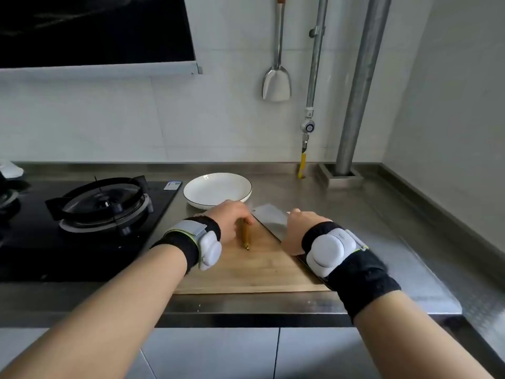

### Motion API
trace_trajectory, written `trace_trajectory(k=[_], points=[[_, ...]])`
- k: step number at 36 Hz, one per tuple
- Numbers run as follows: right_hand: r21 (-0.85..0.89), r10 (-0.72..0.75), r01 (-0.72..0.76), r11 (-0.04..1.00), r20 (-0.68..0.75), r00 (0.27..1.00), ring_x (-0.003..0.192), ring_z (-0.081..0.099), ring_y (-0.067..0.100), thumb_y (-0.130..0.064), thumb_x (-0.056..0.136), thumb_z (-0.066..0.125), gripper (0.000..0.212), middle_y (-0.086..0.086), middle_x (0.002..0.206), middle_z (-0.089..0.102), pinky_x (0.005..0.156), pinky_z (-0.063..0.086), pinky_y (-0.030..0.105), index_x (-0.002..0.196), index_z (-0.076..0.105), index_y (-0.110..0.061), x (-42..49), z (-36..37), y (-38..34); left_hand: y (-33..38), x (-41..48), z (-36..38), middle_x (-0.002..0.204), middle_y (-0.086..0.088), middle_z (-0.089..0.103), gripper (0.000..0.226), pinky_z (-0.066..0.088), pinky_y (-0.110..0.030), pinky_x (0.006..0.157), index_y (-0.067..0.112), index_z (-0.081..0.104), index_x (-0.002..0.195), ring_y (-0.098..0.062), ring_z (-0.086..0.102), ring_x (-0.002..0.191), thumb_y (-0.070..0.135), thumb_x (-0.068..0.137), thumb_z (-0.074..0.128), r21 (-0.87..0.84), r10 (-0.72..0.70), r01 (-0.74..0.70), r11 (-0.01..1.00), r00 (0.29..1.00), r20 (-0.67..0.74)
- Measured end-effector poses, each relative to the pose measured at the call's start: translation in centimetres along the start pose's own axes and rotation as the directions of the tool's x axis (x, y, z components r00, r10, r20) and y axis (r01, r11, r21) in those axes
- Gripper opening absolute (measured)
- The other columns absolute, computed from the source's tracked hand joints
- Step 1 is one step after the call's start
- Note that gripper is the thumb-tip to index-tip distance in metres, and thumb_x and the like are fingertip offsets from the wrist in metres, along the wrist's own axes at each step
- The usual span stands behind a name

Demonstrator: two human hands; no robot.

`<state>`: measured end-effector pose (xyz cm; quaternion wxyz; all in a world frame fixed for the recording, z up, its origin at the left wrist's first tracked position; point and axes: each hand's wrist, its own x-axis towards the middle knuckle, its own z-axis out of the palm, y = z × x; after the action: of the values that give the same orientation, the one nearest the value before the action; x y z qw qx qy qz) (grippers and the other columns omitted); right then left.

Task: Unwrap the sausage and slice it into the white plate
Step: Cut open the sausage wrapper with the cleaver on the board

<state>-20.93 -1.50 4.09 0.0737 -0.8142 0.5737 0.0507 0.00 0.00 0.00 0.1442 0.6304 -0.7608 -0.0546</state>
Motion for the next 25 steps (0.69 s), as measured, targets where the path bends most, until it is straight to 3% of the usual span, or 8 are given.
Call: trace_trajectory(k=[2,4,7,11,13,17,21,25], points=[[-0.035,-0.019,0.020,0.999,0.009,1.000,0.079,0.058,0.022,-0.031,0.074,0.061,0.043,0.000,0.090,0.054,0.060,0.047,0.027,0.113,0.051,-0.016,0.3,-0.1,-0.1,-0.5,0.2,-0.2,0.118,0.002,0.058,0.048,0.045,-0.039,0.097,0.024,0.069,0.107,-0.021,0.053,0.112,-0.010,0.076,0.055,0.021,-0.025,0.025,0.999,0.999,0.032],[-0.100,-0.071,0.069,0.993,-0.012,0.997,0.066,0.057,0.018,-0.032,0.072,0.062,0.029,-0.002,0.073,0.051,0.050,0.042,0.022,0.096,0.056,-0.017,0.5,0.3,-0.2,-0.7,0.1,-0.5,0.116,0.005,0.056,0.043,0.044,-0.039,0.096,0.031,0.067,0.105,-0.019,0.052,0.112,-0.003,0.079,0.060,0.080,-0.062,0.059,0.995,0.997,0.045],[-0.184,-0.130,0.115,0.976,-0.072,0.989,0.062,0.060,0.018,-0.031,0.070,0.060,0.018,-0.004,0.065,0.052,0.053,0.046,0.022,0.075,0.048,-0.017,0.8,1.0,-0.5,-0.9,0.2,-0.6,0.107,0.007,0.058,0.027,0.046,-0.039,0.093,0.031,0.066,0.101,-0.020,0.054,0.108,0.011,0.082,0.067,0.092,-0.089,0.086,0.992,0.996,0.030],[-0.250,-0.172,0.148,0.957,-0.076,0.982,0.070,0.062,0.020,-0.029,0.073,0.055,0.021,-0.003,0.075,0.057,0.076,0.054,0.029,0.087,0.048,-0.014,0.8,1.4,-1.0,-0.6,-0.2,-0.3,0.097,0.007,0.057,0.016,0.046,-0.036,0.091,0.021,0.068,0.099,-0.019,0.056,0.100,0.018,0.084,0.071,0.020,-0.094,0.094,0.995,0.996,-0.004],[-0.277,-0.192,0.154,0.948,-0.114,0.975,0.079,0.061,0.022,-0.024,0.075,0.051,0.012,0.001,0.085,0.057,0.080,0.054,0.033,0.082,0.051,-0.013,0.5,1.6,-1.2,-0.6,-0.8,-0.1,0.101,0.002,0.060,0.016,0.045,-0.037,0.092,0.020,0.069,0.101,-0.019,0.057,0.099,0.017,0.085,0.069,-0.029,-0.107,0.106,0.994,0.994,-0.034],[-0.126,-0.092,0.063,0.990,-0.240,0.966,0.102,0.052,0.033,-0.017,0.085,0.050,0.024,0.010,0.104,0.045,0.077,0.046,0.035,0.107,0.047,-0.009,-0.5,1.3,-1.2,-0.6,-1.5,0.8,0.105,-0.002,0.061,0.019,0.037,-0.023,0.086,0.020,0.070,0.107,-0.019,0.055,0.102,0.018,0.089,0.067,-0.095,-0.128,0.116,0.989,0.983,-0.133],[0.027,-0.041,0.053,0.998,-0.339,0.940,0.081,0.052,0.035,-0.010,0.089,0.050,0.016,0.009,0.100,0.035,0.064,0.044,0.039,0.105,0.050,-0.008,-0.7,-0.2,-0.8,-0.9,-2.3,1.3,0.111,0.007,0.058,0.024,0.041,-0.031,0.096,0.024,0.066,0.111,-0.013,0.055,0.105,0.020,0.087,0.067,-0.129,-0.196,0.171,0.977,0.957,-0.212],[0.019,-0.125,0.147,0.989,-0.420,0.899,0.071,0.050,0.031,-0.020,0.096,0.050,0.008,0.008,0.098,0.048,0.063,0.042,0.036,0.092,0.053,-0.014,-0.5,-1.1,-0.9,-1.8,-3.1,1.6,0.108,0.003,0.057,0.023,0.045,-0.037,0.097,0.018,0.062,0.103,-0.018,0.057,0.102,0.007,0.084,0.067,-0.213,-0.268,0.218,0.952,0.931,-0.246]])
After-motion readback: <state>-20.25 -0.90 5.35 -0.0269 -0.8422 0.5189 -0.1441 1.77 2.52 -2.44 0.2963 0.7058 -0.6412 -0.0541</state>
